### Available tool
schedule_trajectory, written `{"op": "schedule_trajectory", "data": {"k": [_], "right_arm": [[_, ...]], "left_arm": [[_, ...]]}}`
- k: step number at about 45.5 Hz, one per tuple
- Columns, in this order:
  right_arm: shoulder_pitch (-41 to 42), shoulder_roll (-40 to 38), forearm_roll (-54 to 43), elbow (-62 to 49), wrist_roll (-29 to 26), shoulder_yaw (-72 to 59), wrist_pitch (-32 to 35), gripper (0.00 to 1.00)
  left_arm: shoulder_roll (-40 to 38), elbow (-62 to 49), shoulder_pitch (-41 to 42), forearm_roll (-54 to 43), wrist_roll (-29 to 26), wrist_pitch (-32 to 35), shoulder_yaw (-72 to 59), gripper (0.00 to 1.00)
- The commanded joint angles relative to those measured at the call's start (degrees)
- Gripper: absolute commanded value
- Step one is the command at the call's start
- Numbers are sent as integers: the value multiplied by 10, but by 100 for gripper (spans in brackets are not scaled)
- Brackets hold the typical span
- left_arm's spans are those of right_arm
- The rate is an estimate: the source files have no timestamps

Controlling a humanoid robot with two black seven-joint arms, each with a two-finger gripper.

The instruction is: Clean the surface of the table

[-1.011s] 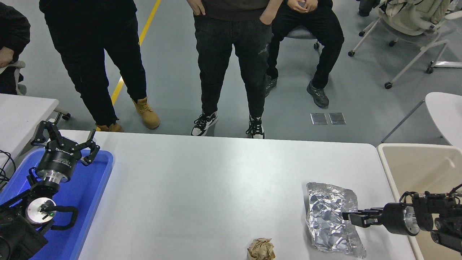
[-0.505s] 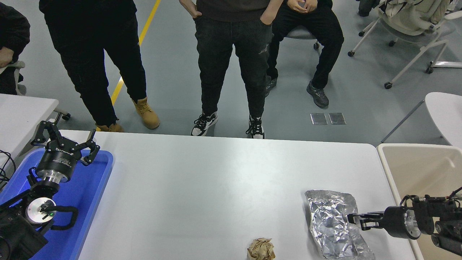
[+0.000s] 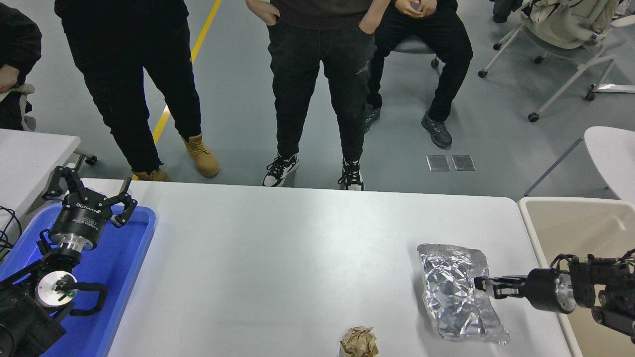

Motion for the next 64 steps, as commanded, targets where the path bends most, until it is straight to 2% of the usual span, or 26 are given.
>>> {"op": "schedule_trajectory", "data": {"k": [1,13,23,37,49,57,64], "right_arm": [[31,-24,12,5,40,8,2,0],[95,-83,14,50,56,17,56,0],[188,-135,14,69,57,18,128,0],[263,-162,14,70,58,19,199,0],[253,-162,34,35,55,19,200,0],[202,-151,108,-84,54,20,210,0],[125,-110,183,-201,49,20,217,0]], "left_arm": [[0,0,0,0,0,0,0,100],[0,0,0,0,0,0,0,100],[0,0,0,0,0,0,0,100],[0,0,0,0,0,0,0,100],[0,0,0,0,0,0,0,100],[0,0,0,0,0,0,0,100],[0,0,0,0,0,0,0,100]]}}
